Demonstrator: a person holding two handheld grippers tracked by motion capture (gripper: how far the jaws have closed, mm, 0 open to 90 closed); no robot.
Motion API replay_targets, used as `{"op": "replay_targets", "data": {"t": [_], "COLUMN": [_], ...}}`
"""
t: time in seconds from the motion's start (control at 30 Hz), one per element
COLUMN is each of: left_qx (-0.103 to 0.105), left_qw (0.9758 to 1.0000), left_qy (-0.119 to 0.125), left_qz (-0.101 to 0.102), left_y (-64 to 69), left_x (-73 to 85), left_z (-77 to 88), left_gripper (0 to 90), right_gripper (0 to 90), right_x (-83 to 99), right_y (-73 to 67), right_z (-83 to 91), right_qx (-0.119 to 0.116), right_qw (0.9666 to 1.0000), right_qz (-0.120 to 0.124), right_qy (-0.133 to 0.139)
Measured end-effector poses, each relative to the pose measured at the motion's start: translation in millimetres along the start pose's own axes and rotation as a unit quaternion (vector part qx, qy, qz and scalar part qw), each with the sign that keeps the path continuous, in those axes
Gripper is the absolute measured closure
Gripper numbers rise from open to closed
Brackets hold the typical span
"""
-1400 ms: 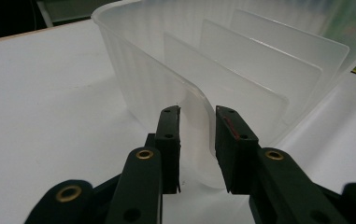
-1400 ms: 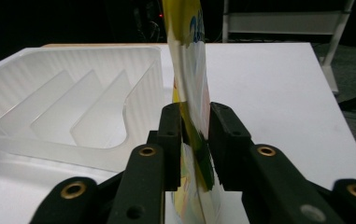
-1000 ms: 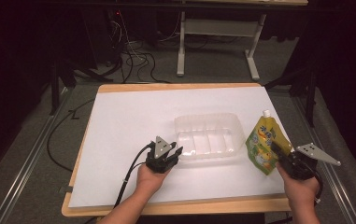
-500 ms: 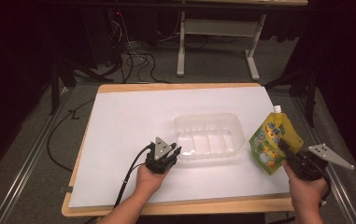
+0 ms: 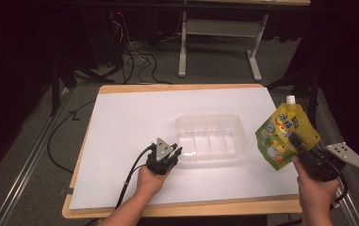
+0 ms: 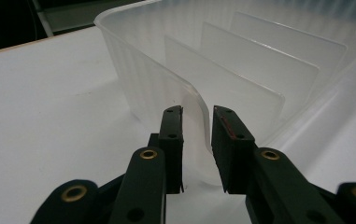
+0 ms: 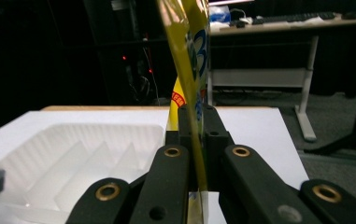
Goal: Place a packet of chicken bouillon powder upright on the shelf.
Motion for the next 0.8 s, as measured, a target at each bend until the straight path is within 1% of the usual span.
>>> {"op": "replay_targets", "data": {"t": [0.07, 0.13, 0.2, 0.23, 0.33, 0.37, 0.4, 0.47, 0.57, 0.6, 0.67, 0.77, 0.8], "left_qx": [-0.002, -0.004, -0.001, -0.001, 0.002, 0.002, 0.002, 0.003, 0.003, 0.003, 0.003, 0.002, 0.002], "left_qw": [1.0, 1.0, 1.0, 1.0, 1.0, 1.0, 1.0, 1.0, 0.9999, 0.9999, 0.9999, 0.9999, 0.9999], "left_qy": [-0.001, 0.0, -0.002, -0.001, -0.006, -0.006, -0.006, -0.004, -0.001, -0.001, -0.004, -0.005, -0.005], "left_qz": [-0.001, 0.001, 0.003, 0.004, 0.005, 0.005, 0.005, 0.008, 0.012, 0.012, 0.014, 0.014, 0.014], "left_y": [-0.9, -1.7, -2.1, -1.9, -1.1, -1.1, -0.9, -0.2, -1.0, -1.0, -1.3, -1.3, -1.3], "left_x": [-0.1, -0.2, 0.1, 0.1, 1.4, 1.4, 1.6, 0.8, -0.8, -0.8, 0.0, 1.1, 1.1], "left_z": [0.1, 0.0, 0.5, 0.4, 0.3, 0.3, 0.1, 0.4, 1.3, 1.3, 1.9, 2.0, 2.0], "left_gripper": [74.5, 74.8, 74.8, 74.7, 73.5, 72.7, 72.1, 70.4, 66.9, 65.1, 63.3, 62.5, 62.3], "right_gripper": [90.0, 90.0, 90.0, 90.0, 90.0, 90.0, 90.0, 90.0, 90.0, 90.0, 90.0, 90.0, 90.0], "right_x": [-5.3, -9.1, -13.2, -15.8, -22.6, -22.6, -25.4, -26.4, -25.7, -25.7, -22.3, -17.7, -17.7], "right_y": [-5.5, -10.7, -16.4, -19.2, -28.6, -28.6, -36.0, -44.1, -54.1, -54.1, -64.9, -74.3, -74.3], "right_z": [0.5, 1.1, 1.5, 1.3, -0.2, -0.2, -2.9, -7.9, -19.2, -19.2, -35.0, -48.9, -48.9], "right_qx": [-0.004, -0.012, -0.019, -0.023, -0.034, -0.034, -0.043, -0.051, -0.057, -0.057, -0.061, -0.064, -0.064], "right_qw": [0.9999, 0.9998, 0.9994, 0.9992, 0.9984, 0.9984, 0.9979, 0.9975, 0.9971, 0.9971, 0.997, 0.9972, 0.9972], "right_qz": [0.001, -0.005, -0.013, -0.012, -0.021, -0.021, -0.02, -0.02, -0.023, -0.023, -0.022, -0.02, -0.02], "right_qy": [0.01, 0.016, 0.024, 0.029, 0.04, 0.04, 0.043, 0.043, 0.044, 0.044, 0.042, 0.035, 0.035]}}
Point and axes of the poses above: each handheld gripper's, and its own axes: z roughly backward along the jaws, x roughly out of its underside, y roughly to its right, the point moved 9 cm from there along -z, roughly forward along the jaws, and after that the axes turned 13 degrees about y, right-handed, at the moved point
